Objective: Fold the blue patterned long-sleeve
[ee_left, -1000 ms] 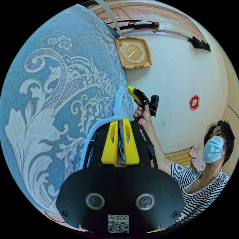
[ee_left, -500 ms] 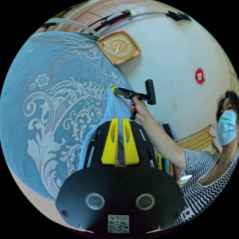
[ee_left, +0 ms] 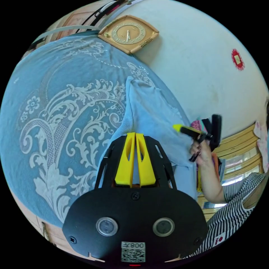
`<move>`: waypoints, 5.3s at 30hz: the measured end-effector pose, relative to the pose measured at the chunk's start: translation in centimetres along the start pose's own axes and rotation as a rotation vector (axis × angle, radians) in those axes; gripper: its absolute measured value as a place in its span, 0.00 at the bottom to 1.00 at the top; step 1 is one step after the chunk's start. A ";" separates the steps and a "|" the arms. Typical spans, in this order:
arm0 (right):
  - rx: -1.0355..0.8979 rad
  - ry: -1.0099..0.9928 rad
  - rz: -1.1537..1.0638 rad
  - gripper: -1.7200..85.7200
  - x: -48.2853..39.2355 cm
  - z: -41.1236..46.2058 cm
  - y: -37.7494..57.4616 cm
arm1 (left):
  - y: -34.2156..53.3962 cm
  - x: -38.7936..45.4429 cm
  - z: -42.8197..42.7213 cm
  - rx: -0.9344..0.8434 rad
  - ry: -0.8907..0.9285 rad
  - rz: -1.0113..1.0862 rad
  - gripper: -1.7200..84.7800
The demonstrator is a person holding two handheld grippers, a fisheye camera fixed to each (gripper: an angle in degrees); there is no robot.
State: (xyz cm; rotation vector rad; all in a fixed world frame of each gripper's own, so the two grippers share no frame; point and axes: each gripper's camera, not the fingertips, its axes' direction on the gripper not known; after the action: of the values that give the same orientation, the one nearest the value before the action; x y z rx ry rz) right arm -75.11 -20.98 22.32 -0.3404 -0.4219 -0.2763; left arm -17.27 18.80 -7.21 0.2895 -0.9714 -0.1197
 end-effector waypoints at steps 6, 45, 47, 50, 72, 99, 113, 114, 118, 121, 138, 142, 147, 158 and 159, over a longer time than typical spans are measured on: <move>0.216 -0.002 0.234 0.03 2.9 -6.1 15.2 | -3.0 6.3 -1.5 0.029 0.089 0.069 0.04; 0.345 -0.108 0.599 0.07 13.8 4.1 59.9 | -10.2 55.2 23.7 -0.629 0.168 0.879 0.07; 0.357 -0.130 0.590 0.06 13.9 4.1 61.0 | -10.1 56.2 22.8 -0.611 0.187 0.880 0.04; 0.421 -0.084 0.543 0.04 12.9 2.4 62.7 | -10.2 57.1 21.1 -0.515 0.225 0.870 0.03; 0.238 0.226 0.433 0.02 9.6 9.5 66.2 | -2.9 46.9 17.5 -0.414 0.134 0.598 0.03; 0.251 0.193 0.746 0.03 0.1 6.4 92.8 | 28.4 14.8 -3.6 -0.368 0.092 0.105 0.06; 0.292 0.113 0.928 0.09 -4.0 12.8 107.0 | 48.8 -8.8 -7.6 -0.292 0.135 -0.250 0.11; 0.290 0.102 0.936 0.10 -4.1 13.5 107.4 | 49.6 -9.9 -7.5 -0.288 0.142 -0.272 0.11; 0.286 0.027 0.961 0.10 -4.2 16.4 108.3 | 55.2 -17.4 -7.0 -0.236 0.215 -0.433 0.13; 0.266 0.001 0.971 0.10 -4.5 18.4 108.5 | 58.5 -21.6 -6.2 -0.200 0.258 -0.487 0.15; 0.296 -0.092 1.066 0.09 -6.7 25.8 112.1 | 71.1 -37.1 0.0 -0.002 0.567 -0.538 0.20; 0.312 -0.103 1.077 0.09 -7.6 27.5 113.4 | 73.7 -39.1 1.9 0.020 0.695 -0.523 0.19; 0.370 -0.142 1.081 0.09 -8.3 29.4 114.8 | 76.1 -40.3 2.8 0.011 0.839 -0.455 0.14; 0.480 -0.191 1.113 0.10 -9.3 34.6 119.7 | 78.0 -41.8 -0.8 -0.002 0.884 -0.293 0.05; 0.500 -0.199 1.117 0.11 -9.4 35.1 120.4 | 78.1 -41.8 -0.8 -0.014 0.876 -0.289 0.05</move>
State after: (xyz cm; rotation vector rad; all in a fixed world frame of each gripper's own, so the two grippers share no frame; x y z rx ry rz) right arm -56.00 103.24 16.60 -0.0720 -0.4227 0.9485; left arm -42.30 103.08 -17.86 0.4189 -0.0558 -0.2375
